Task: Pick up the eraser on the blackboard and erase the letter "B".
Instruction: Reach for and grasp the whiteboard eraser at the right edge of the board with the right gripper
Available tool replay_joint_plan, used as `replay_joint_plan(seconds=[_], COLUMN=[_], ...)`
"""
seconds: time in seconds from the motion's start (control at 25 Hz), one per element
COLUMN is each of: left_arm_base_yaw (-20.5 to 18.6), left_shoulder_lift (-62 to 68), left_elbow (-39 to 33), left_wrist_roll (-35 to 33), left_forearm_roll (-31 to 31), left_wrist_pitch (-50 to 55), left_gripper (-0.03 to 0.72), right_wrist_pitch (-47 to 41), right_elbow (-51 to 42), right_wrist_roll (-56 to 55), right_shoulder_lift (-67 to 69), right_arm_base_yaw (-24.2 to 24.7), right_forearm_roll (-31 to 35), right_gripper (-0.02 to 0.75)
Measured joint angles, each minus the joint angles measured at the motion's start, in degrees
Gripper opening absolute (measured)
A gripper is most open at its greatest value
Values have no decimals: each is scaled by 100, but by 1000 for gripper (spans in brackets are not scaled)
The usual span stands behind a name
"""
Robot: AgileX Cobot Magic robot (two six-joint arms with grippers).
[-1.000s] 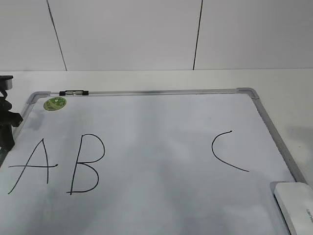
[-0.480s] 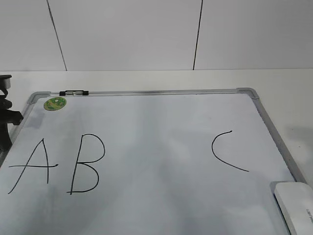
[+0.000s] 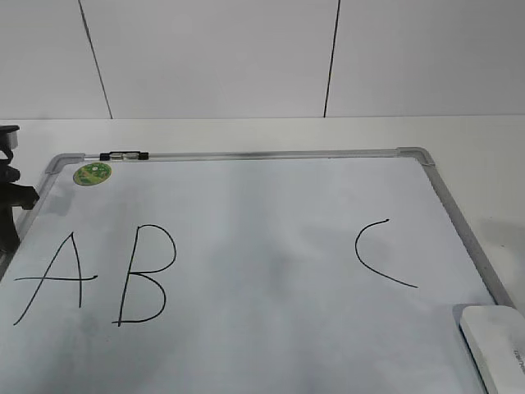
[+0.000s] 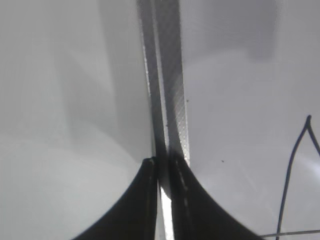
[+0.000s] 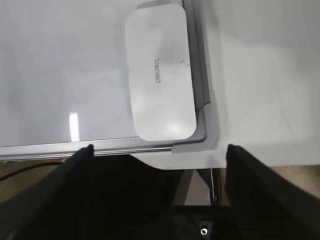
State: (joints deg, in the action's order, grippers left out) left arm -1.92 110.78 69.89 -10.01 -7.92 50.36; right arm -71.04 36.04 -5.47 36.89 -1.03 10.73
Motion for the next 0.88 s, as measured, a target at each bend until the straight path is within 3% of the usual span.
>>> replay_joint_plan(seconds=[0.56, 0.88], left_arm_base_yaw=[0, 0], left_shoulder_lift=[0, 0], left_elbow=[0, 0], left_wrist_roll=[0, 0], left_forearm_roll=[-44, -57], left_wrist_pitch=[8, 8], left_gripper=[23, 22], right_wrist_pitch=[152, 501], right_elbow=[27, 664], right_wrist_roll=[113, 492], right_shoulder_lift=[2547, 3579], right_arm_base_yaw=[0, -11], right_forearm_roll=[293, 243], right_gripper=[669, 669])
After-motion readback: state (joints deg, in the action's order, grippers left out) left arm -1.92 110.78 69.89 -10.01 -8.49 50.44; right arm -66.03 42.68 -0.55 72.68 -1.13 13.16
